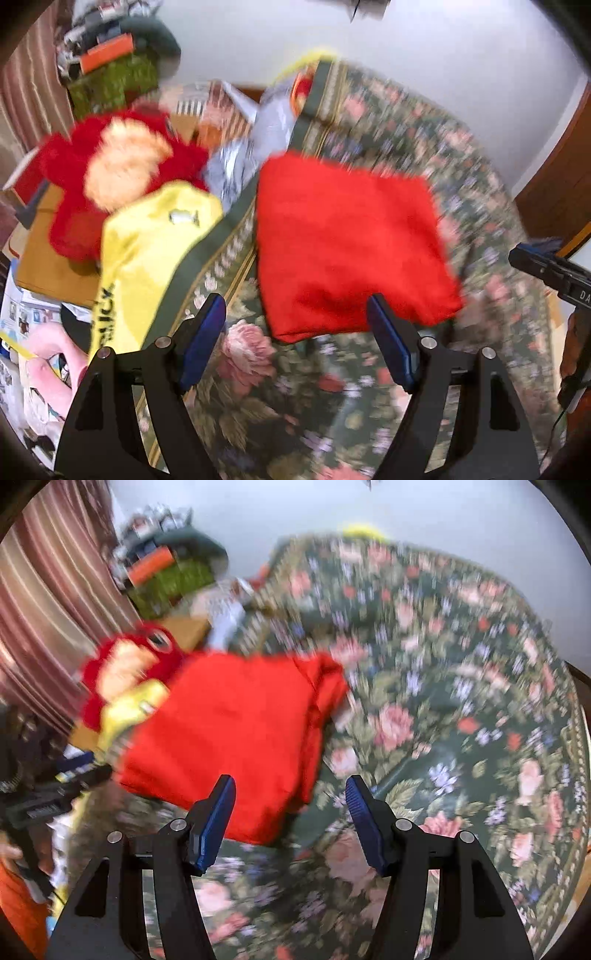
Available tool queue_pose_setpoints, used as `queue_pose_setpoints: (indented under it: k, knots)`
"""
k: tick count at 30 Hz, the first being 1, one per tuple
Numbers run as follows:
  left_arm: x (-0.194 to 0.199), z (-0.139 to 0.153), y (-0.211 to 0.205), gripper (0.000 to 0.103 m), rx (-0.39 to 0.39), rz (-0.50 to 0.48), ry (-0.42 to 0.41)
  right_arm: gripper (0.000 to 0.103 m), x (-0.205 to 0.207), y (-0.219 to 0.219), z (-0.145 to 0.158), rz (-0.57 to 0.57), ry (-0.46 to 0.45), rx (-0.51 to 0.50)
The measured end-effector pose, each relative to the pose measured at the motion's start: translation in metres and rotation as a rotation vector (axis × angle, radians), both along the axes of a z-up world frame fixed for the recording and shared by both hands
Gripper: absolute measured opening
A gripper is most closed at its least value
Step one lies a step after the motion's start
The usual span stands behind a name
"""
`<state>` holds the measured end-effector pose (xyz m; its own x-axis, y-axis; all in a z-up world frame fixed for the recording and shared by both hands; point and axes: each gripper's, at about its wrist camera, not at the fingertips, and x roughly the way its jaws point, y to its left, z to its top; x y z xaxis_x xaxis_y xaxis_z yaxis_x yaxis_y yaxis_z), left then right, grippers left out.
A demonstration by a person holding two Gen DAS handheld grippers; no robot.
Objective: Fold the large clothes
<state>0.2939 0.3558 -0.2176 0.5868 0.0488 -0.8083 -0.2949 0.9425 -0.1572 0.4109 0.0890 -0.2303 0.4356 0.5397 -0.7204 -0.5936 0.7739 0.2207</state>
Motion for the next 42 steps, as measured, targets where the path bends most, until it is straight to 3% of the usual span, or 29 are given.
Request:
queue_pose_setpoints:
  k: [5, 7, 11, 14, 20, 25, 28, 30, 34, 42]
  knots:
    - [-0.041, 0.091, -0.042, 0.078, 0.070, -0.046, -0.208, 0.058, -0.060, -0.029, 0.081, 0.010, -0.164, 0.149]
    - [-0.068, 0.129, -0.068, 0.078, 0.136, -0.068, -0.313, 0.058, -0.084, -0.039, 0.106, 0.025, -0.206, 0.205]
    - [-0.123, 0.181, -0.107, 0.078, 0.227, -0.052, -0.480, 0.058, -0.148, -0.062, 0.154, 0.047, -0.383, 0.273]
    - [-0.162, 0.204, -0.135, 0.078, 0.291, -0.020, -0.569, 0.058, -0.186, -0.076, 0.171, 0.047, -0.483, 0.314]
    - [-0.225, 0.216, -0.181, 0.078, 0.370, 0.008, -0.684, 0.058, -0.249, -0.094, 0.176, 0.024, -0.620, 0.341]
    - [-0.253, 0.214, -0.195, 0.079, 0.370, 0.059, -0.726, 0.059, -0.268, -0.100, 0.165, -0.009, -0.638, 0.341]
    - [-0.264, 0.213, -0.198, 0.092, 0.351, 0.061, -0.737, 0.083, -0.273, -0.101, 0.160, -0.040, -0.634, 0.339]
    - [-0.269, 0.211, -0.200, 0.101, 0.357, 0.082, -0.747, 0.088, -0.276, -0.104, 0.158, -0.058, -0.645, 0.339]
    - [-0.270, 0.207, -0.200, 0.102, 0.356, 0.098, -0.733, 0.103, -0.276, -0.106, 0.157, -0.088, -0.648, 0.328]
    - [-0.276, 0.204, -0.202, 0.102, 0.347, 0.091, -0.732, 0.103, -0.276, -0.112, 0.157, -0.093, -0.628, 0.316]
